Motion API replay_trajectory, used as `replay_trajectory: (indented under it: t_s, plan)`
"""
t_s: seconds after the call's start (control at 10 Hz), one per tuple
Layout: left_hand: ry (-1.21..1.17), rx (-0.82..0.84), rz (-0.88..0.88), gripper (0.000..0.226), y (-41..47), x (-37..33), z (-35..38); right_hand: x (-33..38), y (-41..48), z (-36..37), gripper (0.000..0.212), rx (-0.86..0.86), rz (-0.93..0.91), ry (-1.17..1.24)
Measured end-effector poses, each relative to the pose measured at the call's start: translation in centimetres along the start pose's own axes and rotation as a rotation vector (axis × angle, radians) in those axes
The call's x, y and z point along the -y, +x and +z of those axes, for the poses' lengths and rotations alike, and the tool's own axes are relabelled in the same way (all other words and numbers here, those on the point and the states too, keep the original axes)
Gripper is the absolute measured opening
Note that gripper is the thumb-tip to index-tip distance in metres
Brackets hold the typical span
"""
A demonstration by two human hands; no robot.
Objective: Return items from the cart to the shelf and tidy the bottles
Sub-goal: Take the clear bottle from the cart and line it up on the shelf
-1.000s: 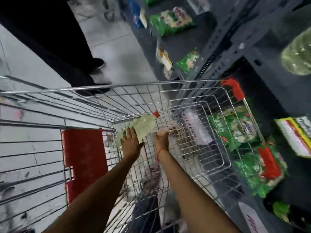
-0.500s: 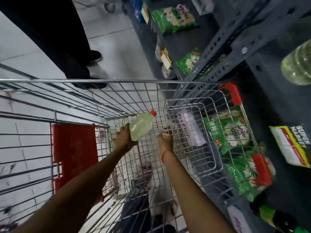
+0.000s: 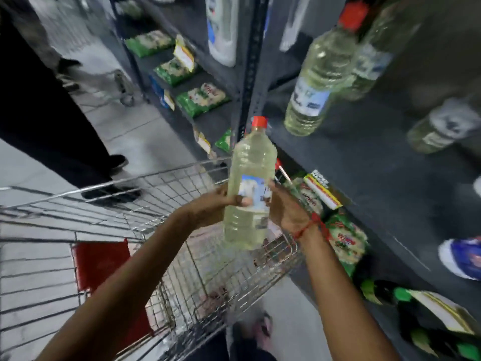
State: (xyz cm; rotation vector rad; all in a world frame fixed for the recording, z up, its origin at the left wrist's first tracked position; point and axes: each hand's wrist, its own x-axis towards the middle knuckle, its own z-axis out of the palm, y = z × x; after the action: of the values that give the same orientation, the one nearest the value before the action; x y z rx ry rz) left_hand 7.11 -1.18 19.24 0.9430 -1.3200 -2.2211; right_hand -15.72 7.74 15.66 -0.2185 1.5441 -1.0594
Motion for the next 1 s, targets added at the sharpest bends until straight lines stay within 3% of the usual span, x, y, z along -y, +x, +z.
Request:
replay_trajectory:
  t_s: [0.1, 0.2, 0.3, 0.4, 0.5, 0.6, 0.7, 0.8, 1.0]
  plan:
    - [0.121, -0.038, 0.069, 0.052, 1.0, -3.6, 3.3, 3.3, 2.4, -0.9, 0.012, 0.297, -0.046, 0.164]
    - [0.294, 0.028, 0.149, 0.044, 2.1, -6.9, 6.8, 9.2, -2.7, -1.3, 0.027, 0.478, -0.293, 0.151]
    - [0.407, 0.089, 0.236, 0.042, 3.9, -9.3, 9.9, 13.1, -8.1, -2.3, 0.046, 0.46, -0.537, -0.093]
    - [0.464, 0.053, 0.358, 0.046, 6.1, -10.5, 13.0, 14.7, -8.5, -4.8, 0.032, 0.243, -0.681, -0.07]
    - [0.504, 0.029, 0.462, 0.045, 8.4, -11.4, 16.1, 15.9, -9.3, -6.7, 0.043, 0.04, -0.776, 0.038]
    - [0.588, 0.16, 0.442, 0.062, 11.1, -12.2, 18.3, 16.3, -8.2, -7.9, 0.059, -0.175, -0.877, 0.074]
    - [0.712, 0.195, 0.443, 0.097, 13.7, -11.6, 19.1, 15.8, -7.0, -8.0, 0.067, -0.32, -0.911, 0.1]
    - [0.8, 0.145, 0.433, 0.113, 15.4, -10.4, 19.0, 14.8, -5.5, -7.7, 0.074, -0.378, -0.919, 0.107]
    - [0.941, 0.1, 0.35, 0.11, 18.1, -10.0, 17.2, 14.3, -3.7, -6.5, 0.075, -0.44, -0.928, 0.066]
